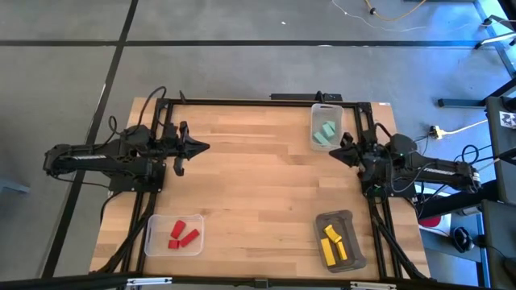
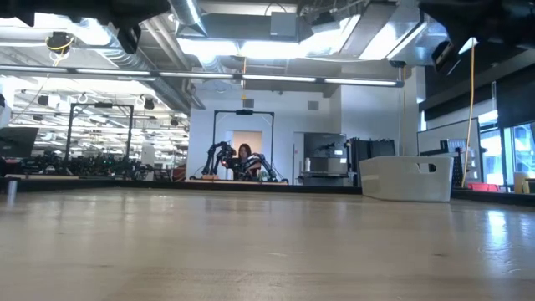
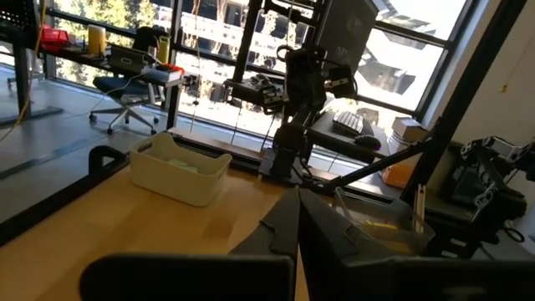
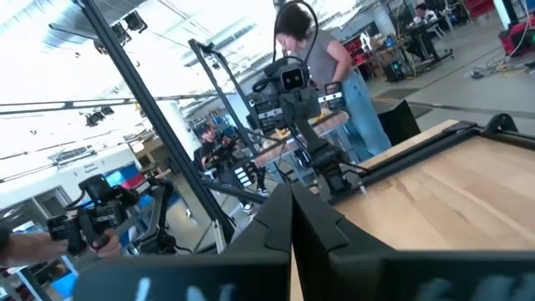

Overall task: Sort & place blocks by color
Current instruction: Return to Home Position

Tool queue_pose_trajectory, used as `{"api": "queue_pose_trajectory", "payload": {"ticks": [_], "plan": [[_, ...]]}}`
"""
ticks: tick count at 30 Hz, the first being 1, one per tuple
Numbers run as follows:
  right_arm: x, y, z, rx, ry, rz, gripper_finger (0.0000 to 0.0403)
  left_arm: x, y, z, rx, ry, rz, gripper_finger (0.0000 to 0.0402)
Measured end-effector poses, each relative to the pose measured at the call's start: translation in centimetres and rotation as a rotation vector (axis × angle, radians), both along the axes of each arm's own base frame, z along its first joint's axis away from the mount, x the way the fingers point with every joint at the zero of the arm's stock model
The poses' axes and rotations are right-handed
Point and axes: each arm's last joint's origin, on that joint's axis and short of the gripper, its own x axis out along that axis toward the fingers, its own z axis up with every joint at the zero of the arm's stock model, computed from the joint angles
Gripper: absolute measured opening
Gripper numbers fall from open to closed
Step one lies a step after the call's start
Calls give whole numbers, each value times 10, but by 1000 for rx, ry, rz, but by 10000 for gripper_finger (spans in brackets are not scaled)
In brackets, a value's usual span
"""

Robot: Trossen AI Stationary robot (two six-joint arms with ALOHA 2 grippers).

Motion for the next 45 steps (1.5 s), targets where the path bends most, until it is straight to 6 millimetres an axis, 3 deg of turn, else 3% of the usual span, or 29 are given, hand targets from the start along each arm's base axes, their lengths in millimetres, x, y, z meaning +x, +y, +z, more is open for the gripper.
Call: {"api": "queue_pose_trajectory", "payload": {"ticks": [18,25,35,39,42,45], "plan": [[-7,0,0,-75,-40,-62,0,0,1,0,-4,0,47,0],[-20,1,-23,-49,-119,-77,0,0,1,0,-4,0,46,0],[-10,-3,-54,-22,-85,-193,0,-1,1,0,-4,-5,44,0],[-9,-2,-58,-60,-33,-215,0,-1,1,0,-4,-3,43,0],[-6,-1,-78,-23,173,-190,0,0,0,0,-1,-2,13,0],[-4,2,-80,-13,199,-108,0,0,-1,0,0,3,-24,0]]}}
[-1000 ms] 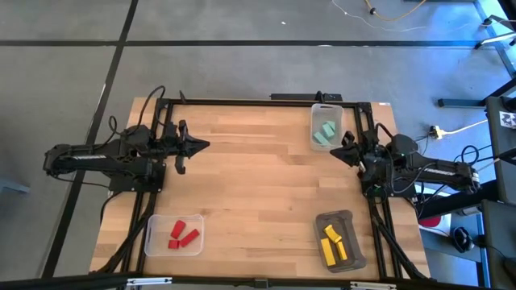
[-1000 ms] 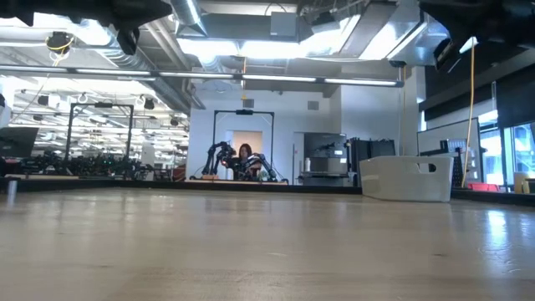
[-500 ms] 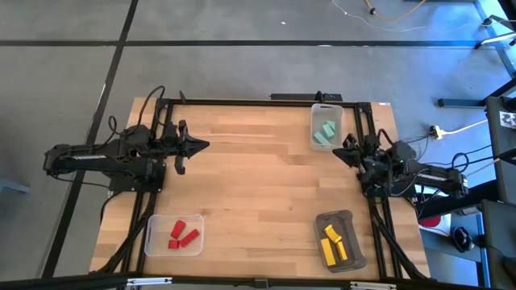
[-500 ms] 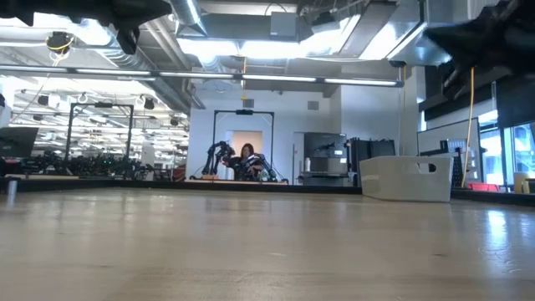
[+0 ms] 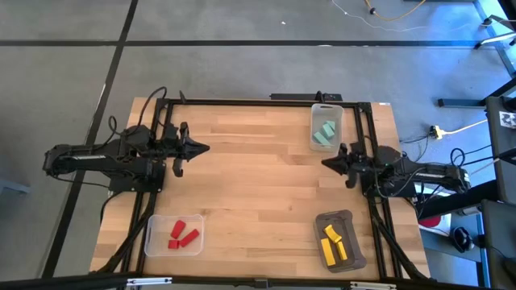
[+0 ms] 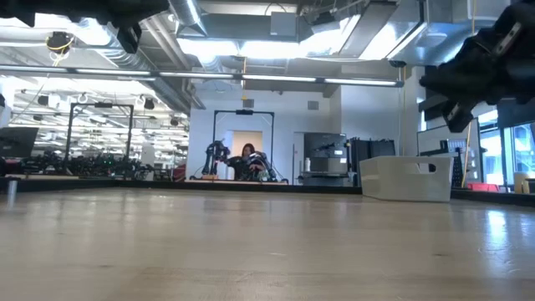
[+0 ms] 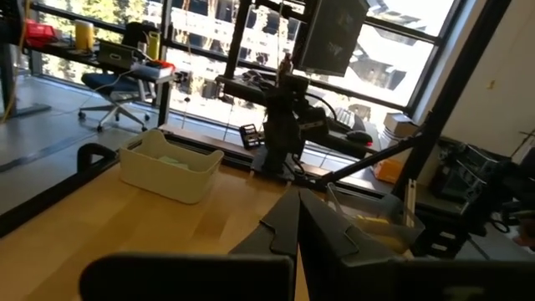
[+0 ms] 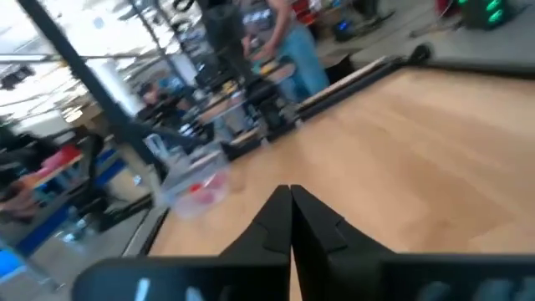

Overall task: Sort & place blocks by color
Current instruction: Return to Home Position

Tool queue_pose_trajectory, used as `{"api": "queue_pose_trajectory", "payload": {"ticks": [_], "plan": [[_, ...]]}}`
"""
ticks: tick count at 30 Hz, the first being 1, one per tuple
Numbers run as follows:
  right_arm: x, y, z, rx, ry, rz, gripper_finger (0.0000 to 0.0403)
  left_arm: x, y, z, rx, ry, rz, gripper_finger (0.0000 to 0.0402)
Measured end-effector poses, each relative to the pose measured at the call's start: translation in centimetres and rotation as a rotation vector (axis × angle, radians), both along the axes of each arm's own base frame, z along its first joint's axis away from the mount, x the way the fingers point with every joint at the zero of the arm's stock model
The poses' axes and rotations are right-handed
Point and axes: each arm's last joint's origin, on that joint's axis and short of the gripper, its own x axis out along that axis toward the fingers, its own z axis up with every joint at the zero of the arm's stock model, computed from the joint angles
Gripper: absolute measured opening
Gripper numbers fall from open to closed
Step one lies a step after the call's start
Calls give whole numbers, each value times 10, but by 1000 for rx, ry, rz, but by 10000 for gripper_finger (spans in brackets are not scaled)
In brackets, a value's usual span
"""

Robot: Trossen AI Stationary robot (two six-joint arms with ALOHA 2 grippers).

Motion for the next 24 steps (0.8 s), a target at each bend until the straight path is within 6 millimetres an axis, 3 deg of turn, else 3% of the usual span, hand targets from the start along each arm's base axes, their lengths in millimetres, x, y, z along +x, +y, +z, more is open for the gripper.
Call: {"api": "queue_pose_trajectory", "payload": {"ticks": [5,24], "plan": [[1,6,-1,30,11,79,0,0,0,0,0,4,-9,0],[1,9,-2,-47,18,80,14,-4,0,0,-40,-1,17,0]]}}
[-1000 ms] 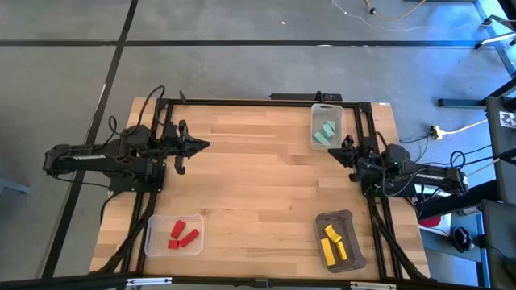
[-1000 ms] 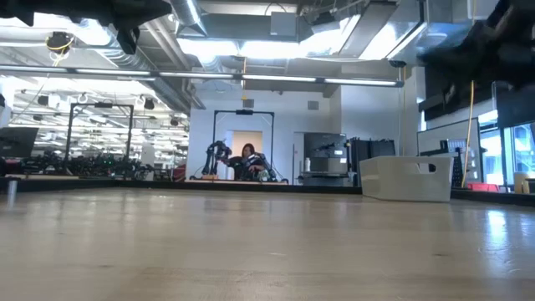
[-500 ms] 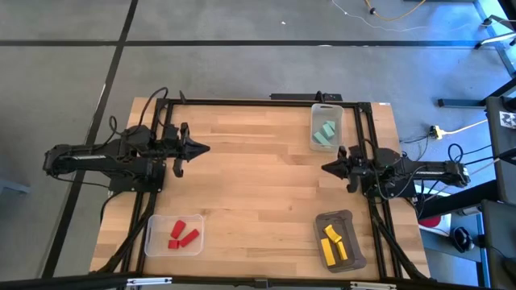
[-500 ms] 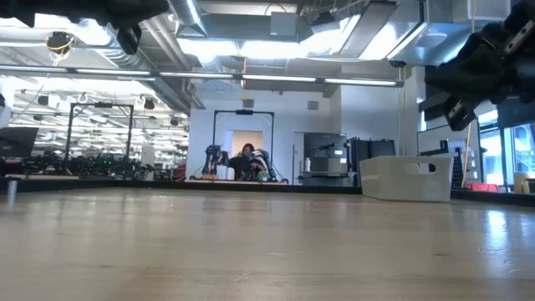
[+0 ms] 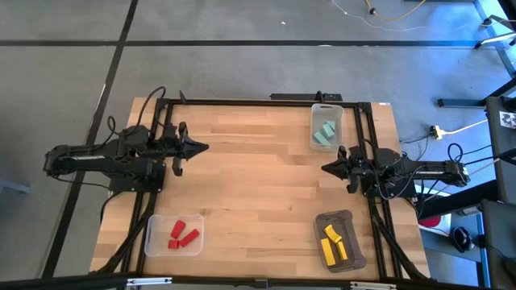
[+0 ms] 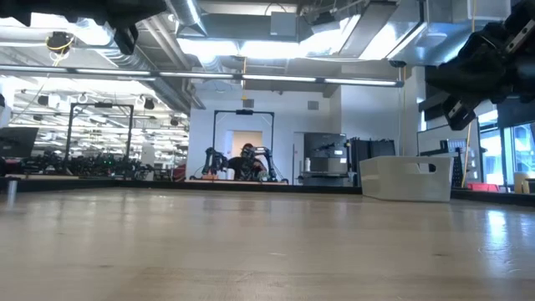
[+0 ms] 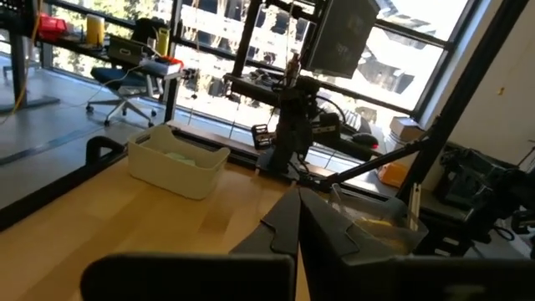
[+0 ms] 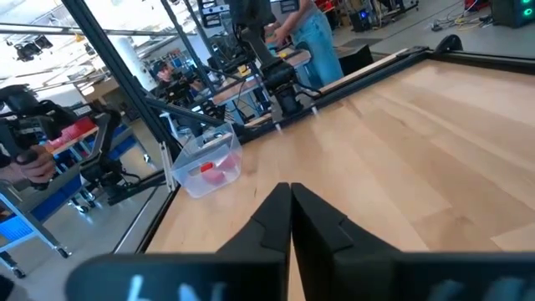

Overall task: Sort & place blocks by color
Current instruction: Return to Home Position

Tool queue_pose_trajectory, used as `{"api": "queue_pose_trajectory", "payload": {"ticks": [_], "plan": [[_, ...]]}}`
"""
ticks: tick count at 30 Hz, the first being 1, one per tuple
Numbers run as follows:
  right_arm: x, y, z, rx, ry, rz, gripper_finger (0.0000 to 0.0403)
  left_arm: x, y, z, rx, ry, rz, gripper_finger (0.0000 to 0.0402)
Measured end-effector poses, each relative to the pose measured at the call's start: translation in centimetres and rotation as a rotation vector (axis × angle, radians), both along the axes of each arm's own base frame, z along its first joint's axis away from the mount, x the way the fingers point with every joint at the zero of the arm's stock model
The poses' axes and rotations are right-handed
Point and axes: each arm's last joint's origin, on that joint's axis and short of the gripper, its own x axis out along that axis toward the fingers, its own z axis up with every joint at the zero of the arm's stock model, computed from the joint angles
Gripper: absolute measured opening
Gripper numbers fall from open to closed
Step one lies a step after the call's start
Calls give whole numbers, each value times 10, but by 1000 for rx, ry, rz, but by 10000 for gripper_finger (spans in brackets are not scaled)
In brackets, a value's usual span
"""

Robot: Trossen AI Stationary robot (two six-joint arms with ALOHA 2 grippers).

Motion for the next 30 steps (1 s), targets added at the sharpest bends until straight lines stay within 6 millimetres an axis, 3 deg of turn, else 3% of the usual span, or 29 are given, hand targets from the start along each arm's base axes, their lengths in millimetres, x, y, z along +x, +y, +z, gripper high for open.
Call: {"api": "queue_pose_trajectory", "payload": {"ticks": [4,9,17,22,26,30], "plan": [[0,0,0,1,-1,0,11,-9,-1,2,18,-38,6,0],[0,0,0,1,-1,1,11,-21,-8,-25,-26,-76,-45,0],[0,0,0,1,-2,1,12,-45,-20,-41,-17,-214,-144,0],[0,0,0,1,-3,2,12,-38,-27,-60,6,-183,-214,0],[0,0,0,0,-3,2,12,-30,-30,-87,17,-186,-285,0],[0,0,1,0,-4,2,12,-28,-30,-95,30,-135,-291,0]]}}
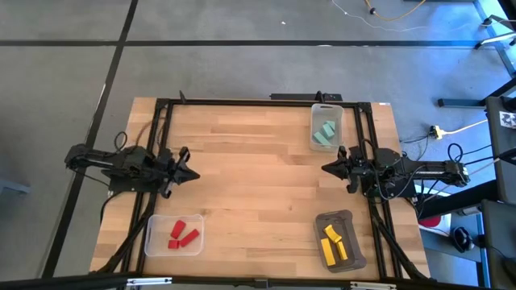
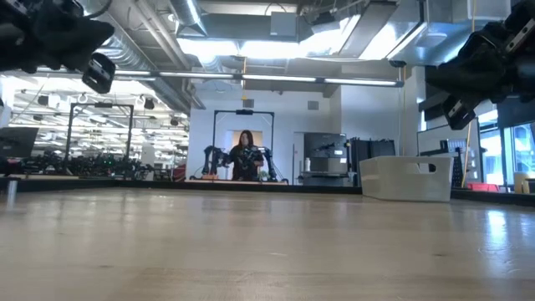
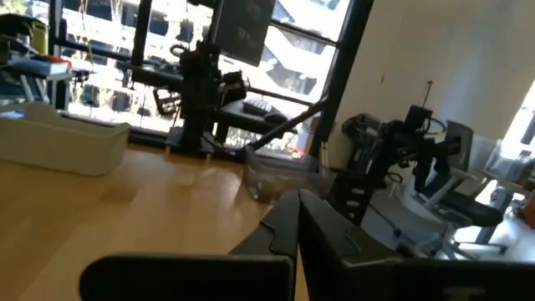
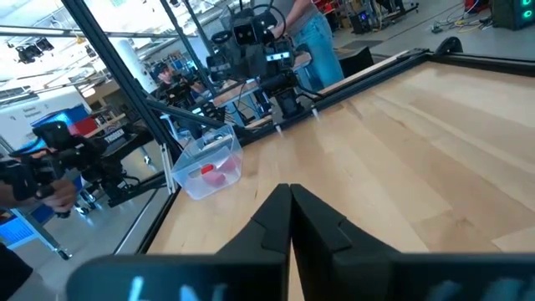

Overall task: Sort & place blocks by color
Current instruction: Return to Home Position

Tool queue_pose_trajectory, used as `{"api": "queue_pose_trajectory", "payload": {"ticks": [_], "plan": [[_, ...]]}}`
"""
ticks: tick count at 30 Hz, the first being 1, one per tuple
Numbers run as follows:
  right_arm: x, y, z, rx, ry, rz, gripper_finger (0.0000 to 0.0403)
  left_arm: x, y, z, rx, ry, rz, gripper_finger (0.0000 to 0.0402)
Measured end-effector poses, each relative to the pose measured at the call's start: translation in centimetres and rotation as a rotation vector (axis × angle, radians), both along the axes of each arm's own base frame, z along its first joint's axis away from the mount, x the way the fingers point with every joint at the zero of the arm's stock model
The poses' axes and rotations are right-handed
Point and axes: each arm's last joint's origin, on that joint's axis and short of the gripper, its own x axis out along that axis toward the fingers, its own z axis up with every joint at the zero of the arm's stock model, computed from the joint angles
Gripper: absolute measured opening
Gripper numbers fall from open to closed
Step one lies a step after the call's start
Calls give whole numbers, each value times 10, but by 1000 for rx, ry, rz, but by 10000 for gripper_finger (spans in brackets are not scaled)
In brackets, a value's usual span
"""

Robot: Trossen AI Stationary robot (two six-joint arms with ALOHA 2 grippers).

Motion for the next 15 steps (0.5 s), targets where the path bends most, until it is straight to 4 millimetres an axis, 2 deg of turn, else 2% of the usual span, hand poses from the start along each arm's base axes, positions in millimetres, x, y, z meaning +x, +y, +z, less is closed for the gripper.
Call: {"api": "queue_pose_trajectory", "payload": {"ticks": [4,7,15], "plan": [[0,0,0,0,0,0,12,1,2,-4,20,42,21,0],[0,0,0,1,0,0,12,2,4,-17,55,166,45,0],[0,0,0,0,2,-1,12,4,6,-19,57,200,104,0]]}}
